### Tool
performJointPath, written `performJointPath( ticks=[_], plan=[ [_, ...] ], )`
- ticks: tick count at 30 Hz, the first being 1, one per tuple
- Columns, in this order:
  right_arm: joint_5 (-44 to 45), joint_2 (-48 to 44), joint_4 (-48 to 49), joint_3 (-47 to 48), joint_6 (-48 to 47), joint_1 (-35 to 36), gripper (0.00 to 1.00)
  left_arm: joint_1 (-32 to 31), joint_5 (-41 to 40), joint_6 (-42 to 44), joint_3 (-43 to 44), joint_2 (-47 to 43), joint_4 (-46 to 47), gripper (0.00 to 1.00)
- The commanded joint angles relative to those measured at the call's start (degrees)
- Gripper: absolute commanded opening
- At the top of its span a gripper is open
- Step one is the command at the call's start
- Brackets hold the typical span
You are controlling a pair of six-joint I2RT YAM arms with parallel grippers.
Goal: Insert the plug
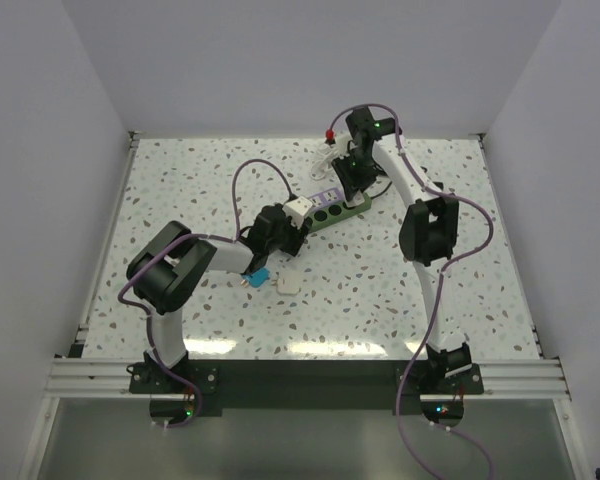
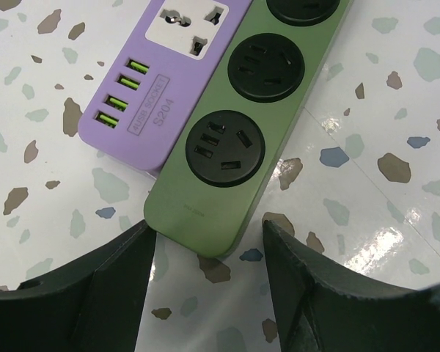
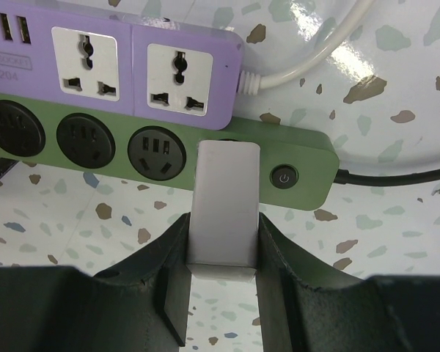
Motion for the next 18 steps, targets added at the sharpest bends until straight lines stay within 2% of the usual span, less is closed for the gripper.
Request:
performJointPath(
  ticks=[1, 11, 14, 15, 18],
  plan=[
    [-0.2, 1.5, 1.0, 2.8, -0.1, -0.2, 0.0, -0.7, 1.1, 2.6, 0.3, 0.0, 1.0, 0.65],
    [-0.1, 2.9, 3.2, 2.8, -0.3, -0.2, 0.0, -1.9, 3.6, 5.9, 0.8, 1.4, 1.8, 0.54],
    [0.3, 3.8, 3.0, 3.9, -0.7, -0.2, 0.0, -3.1, 3.1, 6.9, 1.4, 2.0, 2.1, 0.44],
    [0.6, 3.9, 2.5, 4.2, -0.9, -0.2, 0.0, -3.3, 2.8, 7.1, 1.5, 2.2, 2.2, 0.31],
    [-0.1, 4.3, 2.1, 5.0, -1.1, -0.2, 0.0, -4.6, 2.5, 8.6, 1.9, 2.8, 2.5, 0.26]
  ],
)
